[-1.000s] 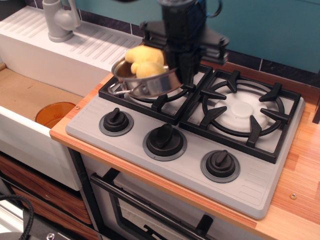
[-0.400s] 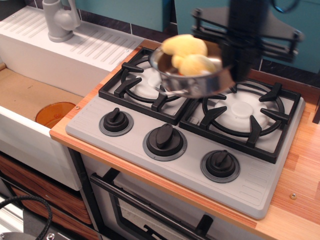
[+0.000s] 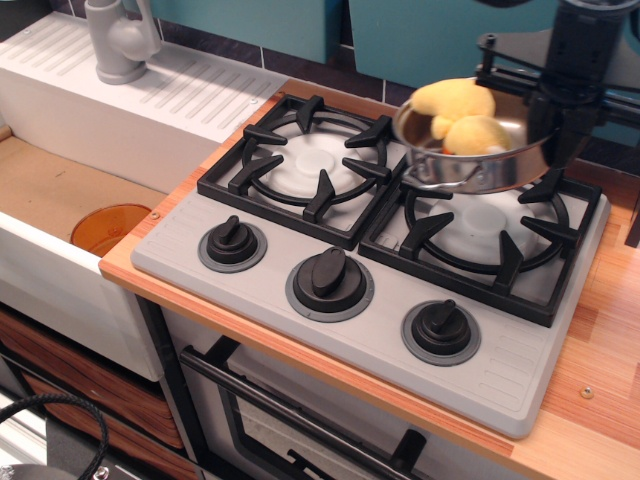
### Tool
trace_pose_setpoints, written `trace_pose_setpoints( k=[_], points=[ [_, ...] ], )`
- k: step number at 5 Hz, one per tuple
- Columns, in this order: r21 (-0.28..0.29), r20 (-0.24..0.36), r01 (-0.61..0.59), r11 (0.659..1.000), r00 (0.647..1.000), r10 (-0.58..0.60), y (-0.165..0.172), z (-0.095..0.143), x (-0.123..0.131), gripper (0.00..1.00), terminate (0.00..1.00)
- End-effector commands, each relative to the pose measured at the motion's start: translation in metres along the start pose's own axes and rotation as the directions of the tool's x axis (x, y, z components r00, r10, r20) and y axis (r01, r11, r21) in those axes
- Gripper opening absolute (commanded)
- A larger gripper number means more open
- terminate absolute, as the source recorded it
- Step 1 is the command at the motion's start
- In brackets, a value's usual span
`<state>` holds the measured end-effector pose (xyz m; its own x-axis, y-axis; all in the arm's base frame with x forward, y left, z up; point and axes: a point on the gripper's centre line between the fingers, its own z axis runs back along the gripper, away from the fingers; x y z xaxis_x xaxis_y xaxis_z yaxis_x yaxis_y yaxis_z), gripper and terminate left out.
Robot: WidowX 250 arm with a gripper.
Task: Put stuffedduck in pot or pan an put pot or pan on stove
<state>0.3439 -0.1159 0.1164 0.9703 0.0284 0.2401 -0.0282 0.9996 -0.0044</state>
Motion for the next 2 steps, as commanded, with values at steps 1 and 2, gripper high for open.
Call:
trace_pose_setpoints(
  k=[1,2],
  points=[
    [-0.029,0.09,0.038,0.999,0.995,-0.035,0.01,-0.015,0.038,0.0,0.0],
    [-0.033,0.095,0.043,0.999,0.995,-0.04,0.016,-0.026,0.039,0.0,0.0]
  ],
)
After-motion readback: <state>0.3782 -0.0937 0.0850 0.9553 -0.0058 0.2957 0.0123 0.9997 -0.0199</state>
